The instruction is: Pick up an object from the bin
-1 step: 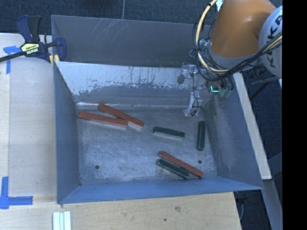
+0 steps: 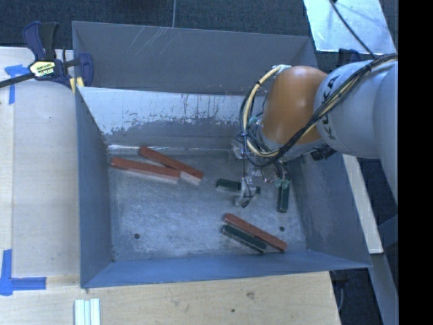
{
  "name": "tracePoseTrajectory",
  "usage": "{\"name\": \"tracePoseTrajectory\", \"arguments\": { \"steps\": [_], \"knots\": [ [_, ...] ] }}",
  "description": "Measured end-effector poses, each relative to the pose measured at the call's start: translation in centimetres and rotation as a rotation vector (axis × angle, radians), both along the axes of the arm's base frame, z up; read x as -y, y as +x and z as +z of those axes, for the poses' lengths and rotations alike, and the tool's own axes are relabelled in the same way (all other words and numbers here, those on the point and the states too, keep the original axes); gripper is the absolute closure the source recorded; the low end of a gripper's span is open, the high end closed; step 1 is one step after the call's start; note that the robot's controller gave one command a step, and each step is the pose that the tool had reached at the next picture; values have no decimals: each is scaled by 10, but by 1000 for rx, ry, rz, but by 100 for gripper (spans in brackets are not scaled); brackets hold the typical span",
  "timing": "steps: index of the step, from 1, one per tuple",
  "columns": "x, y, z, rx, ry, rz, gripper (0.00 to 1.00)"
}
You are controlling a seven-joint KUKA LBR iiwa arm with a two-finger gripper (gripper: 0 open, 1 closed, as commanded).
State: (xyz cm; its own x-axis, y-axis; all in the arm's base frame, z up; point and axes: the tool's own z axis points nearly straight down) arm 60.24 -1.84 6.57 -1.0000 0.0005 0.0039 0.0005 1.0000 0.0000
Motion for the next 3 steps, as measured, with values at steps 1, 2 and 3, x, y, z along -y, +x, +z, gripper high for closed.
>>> {"name": "tracePoseTrajectory", "arguments": {
  "steps": [1,2,3],
  "knots": [
    [5,-1,36,12,0,-63,0],
    [21,-2,35,10,0,-144,0],
    [10,5,4,3,0,-202,0]
  ]
}}
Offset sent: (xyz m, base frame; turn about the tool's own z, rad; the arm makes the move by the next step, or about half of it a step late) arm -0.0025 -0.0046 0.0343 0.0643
